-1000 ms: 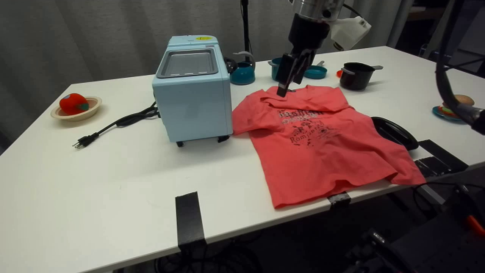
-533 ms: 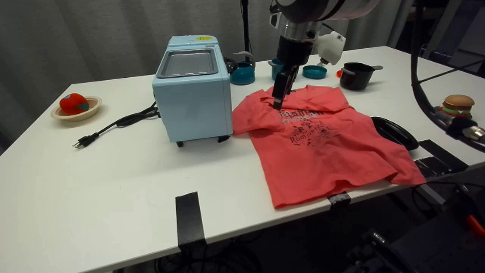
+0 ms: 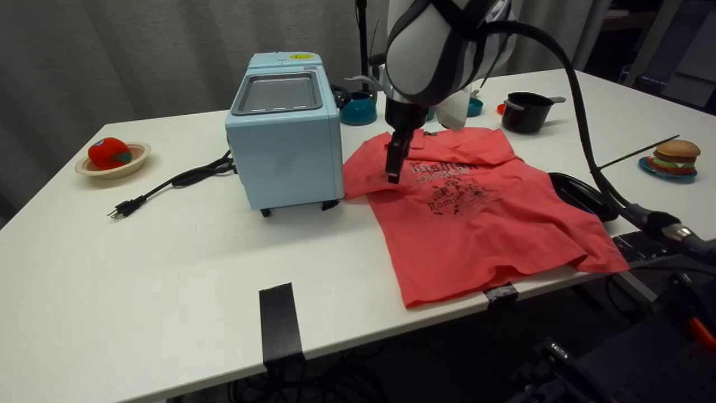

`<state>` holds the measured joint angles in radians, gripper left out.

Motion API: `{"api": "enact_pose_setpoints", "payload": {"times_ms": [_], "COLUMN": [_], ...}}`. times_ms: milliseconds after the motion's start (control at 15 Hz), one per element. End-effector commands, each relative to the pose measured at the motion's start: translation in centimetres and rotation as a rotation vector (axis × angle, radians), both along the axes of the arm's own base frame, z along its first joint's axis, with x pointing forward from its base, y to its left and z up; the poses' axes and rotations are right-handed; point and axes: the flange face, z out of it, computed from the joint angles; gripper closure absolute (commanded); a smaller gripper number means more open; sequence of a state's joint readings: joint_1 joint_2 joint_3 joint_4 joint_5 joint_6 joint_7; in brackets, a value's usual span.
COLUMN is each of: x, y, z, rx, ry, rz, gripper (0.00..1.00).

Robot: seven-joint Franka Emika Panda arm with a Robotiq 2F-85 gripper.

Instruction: Fold the shirt

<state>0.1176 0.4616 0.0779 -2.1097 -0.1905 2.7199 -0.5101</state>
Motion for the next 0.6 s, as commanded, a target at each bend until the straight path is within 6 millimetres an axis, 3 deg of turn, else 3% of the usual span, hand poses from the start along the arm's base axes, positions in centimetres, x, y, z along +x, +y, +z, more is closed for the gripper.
{"api": "enact_pose_setpoints", "payload": {"times_ms": [0,67,133,467,533], "x": [2.1,2.3,2.6,2.9,3.5], "y": [0.8,0.9,0.9,1.4,0.3], "z": [-0.7,-0.9,-1.1,-1.8,-1.3], "rx": [-0.005,-0.001,0.003,0.018,0.013], "ry": [-0.036,-0.036,-0.034,-0.018,-0.020], "rz": [-0.004,-0.011,-0.017,-0.026,-0.038], "gripper": [0.00,0.08,0.28,0.66,0.73]}}
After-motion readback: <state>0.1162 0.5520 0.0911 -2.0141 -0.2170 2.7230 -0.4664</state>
